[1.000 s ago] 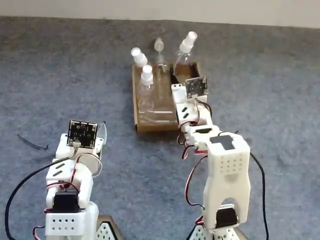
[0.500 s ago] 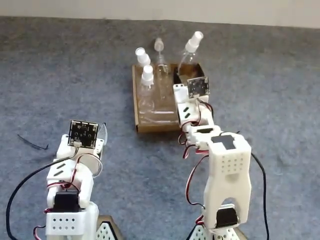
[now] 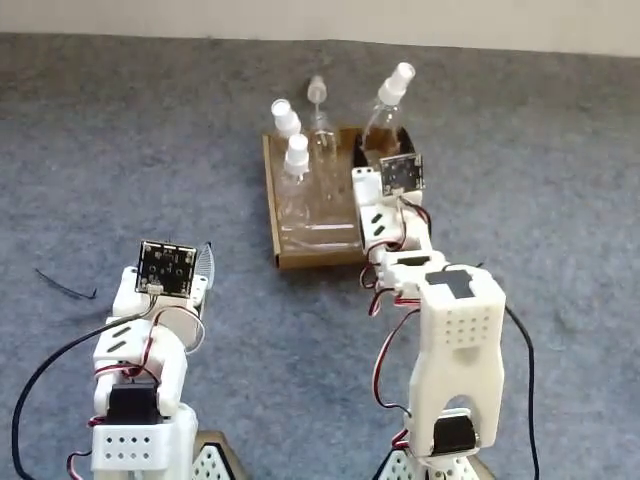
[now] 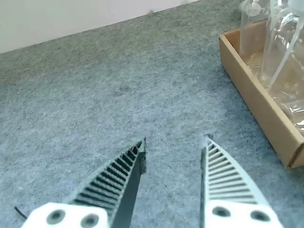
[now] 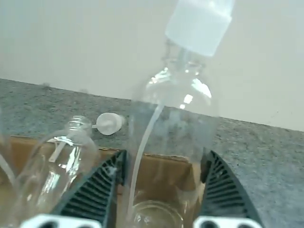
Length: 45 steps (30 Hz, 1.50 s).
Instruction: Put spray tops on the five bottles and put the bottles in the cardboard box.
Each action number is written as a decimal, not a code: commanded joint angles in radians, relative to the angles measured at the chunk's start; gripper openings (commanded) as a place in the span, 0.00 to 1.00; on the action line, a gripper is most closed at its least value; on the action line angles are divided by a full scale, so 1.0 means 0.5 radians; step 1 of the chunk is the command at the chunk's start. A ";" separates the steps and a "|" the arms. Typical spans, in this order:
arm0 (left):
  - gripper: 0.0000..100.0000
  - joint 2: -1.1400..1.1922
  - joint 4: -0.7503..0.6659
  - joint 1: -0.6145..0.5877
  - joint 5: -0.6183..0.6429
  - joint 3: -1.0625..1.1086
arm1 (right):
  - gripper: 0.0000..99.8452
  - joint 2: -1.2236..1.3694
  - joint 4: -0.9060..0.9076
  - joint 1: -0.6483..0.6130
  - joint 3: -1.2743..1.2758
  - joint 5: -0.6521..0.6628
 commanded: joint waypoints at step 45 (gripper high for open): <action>0.17 -0.017 -0.080 -0.011 -0.015 0.011 | 0.22 -1.892 2.045 0.014 0.677 0.209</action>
